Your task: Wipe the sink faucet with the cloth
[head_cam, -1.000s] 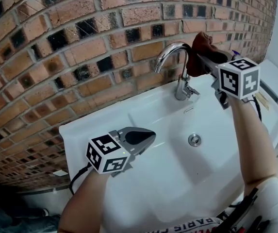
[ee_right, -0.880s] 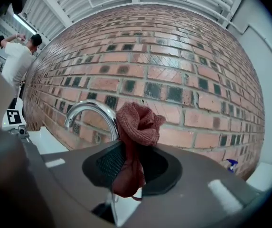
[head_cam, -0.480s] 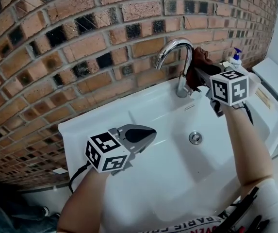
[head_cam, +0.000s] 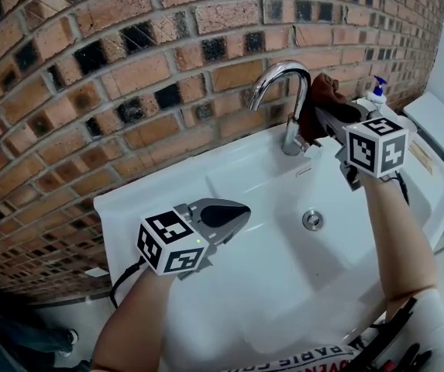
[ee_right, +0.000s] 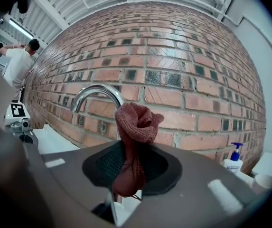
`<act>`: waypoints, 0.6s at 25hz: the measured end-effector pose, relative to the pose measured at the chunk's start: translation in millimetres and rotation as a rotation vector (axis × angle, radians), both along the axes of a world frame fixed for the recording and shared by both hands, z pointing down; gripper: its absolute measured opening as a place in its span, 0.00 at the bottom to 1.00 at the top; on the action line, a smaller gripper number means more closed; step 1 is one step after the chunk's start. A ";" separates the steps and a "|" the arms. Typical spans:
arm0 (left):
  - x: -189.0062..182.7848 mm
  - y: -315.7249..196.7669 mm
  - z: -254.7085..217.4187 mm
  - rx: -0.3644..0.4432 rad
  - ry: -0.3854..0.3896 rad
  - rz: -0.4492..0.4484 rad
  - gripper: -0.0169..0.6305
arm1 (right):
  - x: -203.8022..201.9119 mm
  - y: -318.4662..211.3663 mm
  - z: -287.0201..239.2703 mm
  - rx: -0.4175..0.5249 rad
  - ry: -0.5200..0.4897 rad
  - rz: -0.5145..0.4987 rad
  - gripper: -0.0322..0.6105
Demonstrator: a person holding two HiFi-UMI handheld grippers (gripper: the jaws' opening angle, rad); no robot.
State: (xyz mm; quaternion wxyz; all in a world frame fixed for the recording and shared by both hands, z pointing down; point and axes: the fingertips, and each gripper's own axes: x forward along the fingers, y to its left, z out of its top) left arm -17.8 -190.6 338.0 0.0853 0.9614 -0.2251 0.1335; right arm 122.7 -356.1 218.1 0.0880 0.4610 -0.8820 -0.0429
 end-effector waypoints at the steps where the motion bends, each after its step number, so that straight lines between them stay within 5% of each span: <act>1: -0.1 -0.2 0.0 0.001 -0.001 0.000 0.03 | -1.5 5.4 -4.2 0.017 0.003 -0.009 0.19; 15: -0.4 -0.1 0.2 0.001 0.000 -0.001 0.03 | -60.5 38.0 -13.2 0.109 0.100 -0.150 0.19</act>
